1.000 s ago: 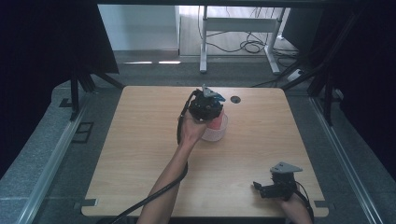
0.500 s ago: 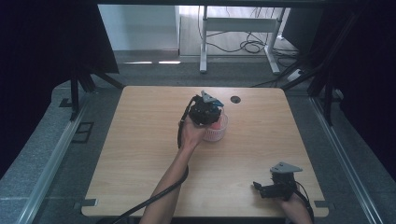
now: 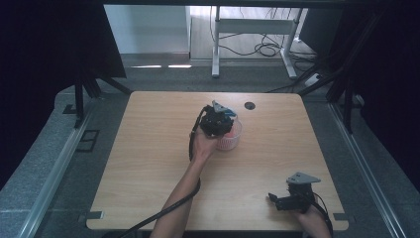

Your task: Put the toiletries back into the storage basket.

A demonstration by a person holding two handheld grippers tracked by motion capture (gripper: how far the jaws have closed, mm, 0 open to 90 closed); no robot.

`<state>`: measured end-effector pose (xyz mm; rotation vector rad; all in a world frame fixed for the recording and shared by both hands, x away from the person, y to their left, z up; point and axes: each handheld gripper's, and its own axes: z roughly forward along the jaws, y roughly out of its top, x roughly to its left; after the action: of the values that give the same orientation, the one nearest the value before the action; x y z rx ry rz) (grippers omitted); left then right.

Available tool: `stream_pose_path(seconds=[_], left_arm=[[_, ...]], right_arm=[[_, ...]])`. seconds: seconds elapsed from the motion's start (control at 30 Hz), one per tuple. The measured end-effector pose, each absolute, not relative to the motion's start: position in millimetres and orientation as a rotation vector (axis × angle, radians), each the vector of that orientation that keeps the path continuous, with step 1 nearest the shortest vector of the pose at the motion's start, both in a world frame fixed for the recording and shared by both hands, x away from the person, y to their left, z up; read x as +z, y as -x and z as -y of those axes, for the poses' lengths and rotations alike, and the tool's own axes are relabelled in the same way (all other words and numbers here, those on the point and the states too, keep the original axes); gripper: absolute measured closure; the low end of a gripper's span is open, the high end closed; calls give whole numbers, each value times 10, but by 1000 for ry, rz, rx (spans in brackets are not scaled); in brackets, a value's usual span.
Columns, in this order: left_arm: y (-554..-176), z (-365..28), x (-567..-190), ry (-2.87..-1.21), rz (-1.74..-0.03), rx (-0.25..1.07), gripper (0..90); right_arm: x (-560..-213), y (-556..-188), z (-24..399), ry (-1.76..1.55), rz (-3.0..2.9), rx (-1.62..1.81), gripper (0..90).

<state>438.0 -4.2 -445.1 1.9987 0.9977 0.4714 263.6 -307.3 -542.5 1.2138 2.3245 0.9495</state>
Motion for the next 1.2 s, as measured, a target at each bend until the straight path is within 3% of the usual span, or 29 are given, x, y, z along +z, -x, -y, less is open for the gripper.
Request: stream_pose_path(seconds=[0.57,1.2], left_arm=[[-4364,-6,-4457,-2023,-980,446,469],[-4293,-89,-4402,-1988,-981,432,187]], right_arm=[[-5425,-2637,3070,-1212,-2326,950,0],[-5425,-2638,3070,-1211,-2325,949,0]])
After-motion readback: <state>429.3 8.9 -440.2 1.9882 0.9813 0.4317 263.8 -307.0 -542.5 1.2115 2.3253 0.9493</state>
